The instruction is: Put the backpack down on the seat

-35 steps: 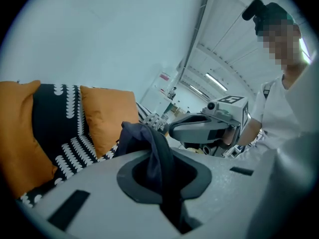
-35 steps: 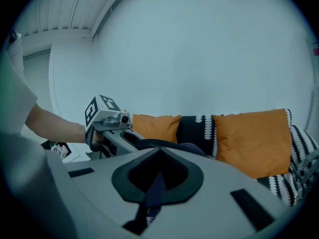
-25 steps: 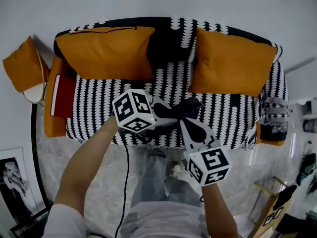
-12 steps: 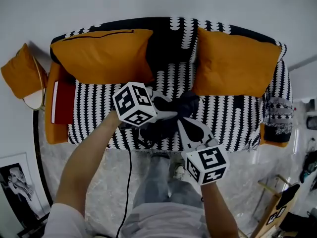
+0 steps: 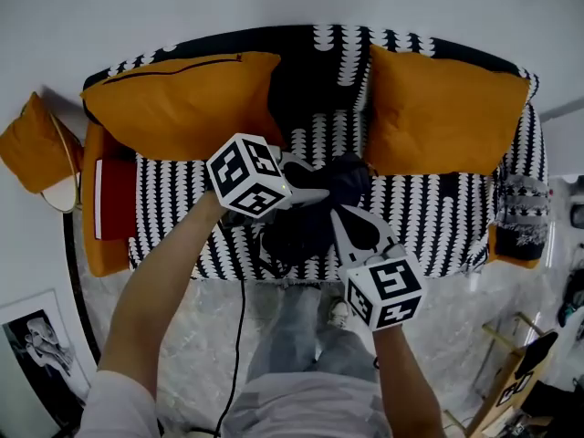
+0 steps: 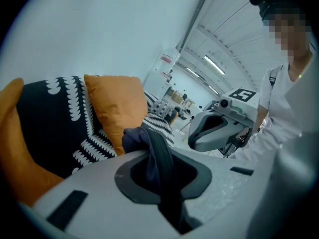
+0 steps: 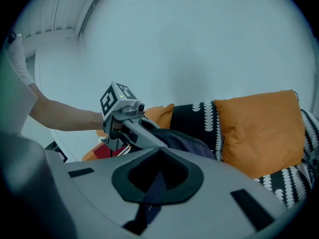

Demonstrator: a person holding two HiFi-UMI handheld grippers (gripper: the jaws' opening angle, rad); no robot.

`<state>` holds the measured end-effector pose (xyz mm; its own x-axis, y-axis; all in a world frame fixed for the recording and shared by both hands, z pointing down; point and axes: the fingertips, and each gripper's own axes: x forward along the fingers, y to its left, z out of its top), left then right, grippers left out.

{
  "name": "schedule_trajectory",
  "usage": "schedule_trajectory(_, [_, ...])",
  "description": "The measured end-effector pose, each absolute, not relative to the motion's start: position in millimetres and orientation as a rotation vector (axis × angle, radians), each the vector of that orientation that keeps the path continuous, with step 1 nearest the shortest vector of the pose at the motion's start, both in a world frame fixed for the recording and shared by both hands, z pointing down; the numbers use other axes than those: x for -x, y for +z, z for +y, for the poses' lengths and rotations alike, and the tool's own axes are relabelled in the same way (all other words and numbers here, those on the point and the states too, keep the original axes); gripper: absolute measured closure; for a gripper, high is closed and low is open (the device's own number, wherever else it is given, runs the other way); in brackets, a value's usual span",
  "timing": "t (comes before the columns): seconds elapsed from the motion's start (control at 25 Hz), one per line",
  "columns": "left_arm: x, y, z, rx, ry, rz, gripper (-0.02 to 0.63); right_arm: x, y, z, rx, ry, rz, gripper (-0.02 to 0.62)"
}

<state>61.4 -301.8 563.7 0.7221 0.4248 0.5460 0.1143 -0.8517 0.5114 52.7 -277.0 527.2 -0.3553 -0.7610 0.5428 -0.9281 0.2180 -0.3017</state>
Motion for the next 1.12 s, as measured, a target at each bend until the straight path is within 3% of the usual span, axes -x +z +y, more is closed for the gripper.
schedule_trajectory(1.12, [-52, 645, -434, -2.439, 1.094, -0.189, 0.574, -62, 574, -360, -1.642, 0.994, -2.165, 0.594])
